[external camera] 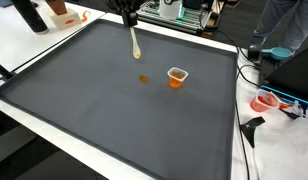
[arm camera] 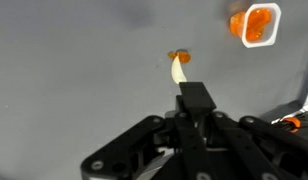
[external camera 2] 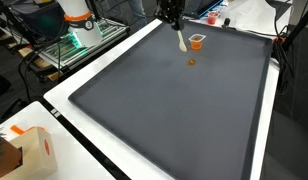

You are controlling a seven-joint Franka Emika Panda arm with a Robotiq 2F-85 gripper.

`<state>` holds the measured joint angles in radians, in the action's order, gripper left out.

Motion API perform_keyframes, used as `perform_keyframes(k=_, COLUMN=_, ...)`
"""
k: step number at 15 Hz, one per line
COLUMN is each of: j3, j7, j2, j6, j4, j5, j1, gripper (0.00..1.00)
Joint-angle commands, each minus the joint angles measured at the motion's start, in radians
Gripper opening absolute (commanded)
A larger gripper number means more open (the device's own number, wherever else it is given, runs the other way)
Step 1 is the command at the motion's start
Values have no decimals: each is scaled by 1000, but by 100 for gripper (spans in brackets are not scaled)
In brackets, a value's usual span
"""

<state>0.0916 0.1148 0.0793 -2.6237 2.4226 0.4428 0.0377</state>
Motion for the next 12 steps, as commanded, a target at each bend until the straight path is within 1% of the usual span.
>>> perform_keyframes(k=1, j3=-20, j7=-161, j2=27, j6=51, j4=1, j5=-205, j1=-17, gripper=3)
perform_keyframes(k=2, j3=-19, j7=-189, j2=30, j6=60, j4=-3, j5=-245, j1=-19, gripper=3)
perform_keyframes(k=5, j3=-16, j7=-236, j2=39, j6=93, j4=-17, j5=-313, j1=-25, gripper=3)
perform_keyframes(k=8, j3=-11, j7=-230, j2=60, j6=133, j4=-30, j5=-321, j1=-44, gripper=3)
perform_keyframes(k=9, j3=-22, j7=-213, j2=29, j6=89, j4=-31, j5=-295, j1=-43, gripper=13)
perform_keyframes(k=12, j3=-19, j7=-213, j2=42, j6=111, j4=-40, j5=-295, j1=-54, gripper=13)
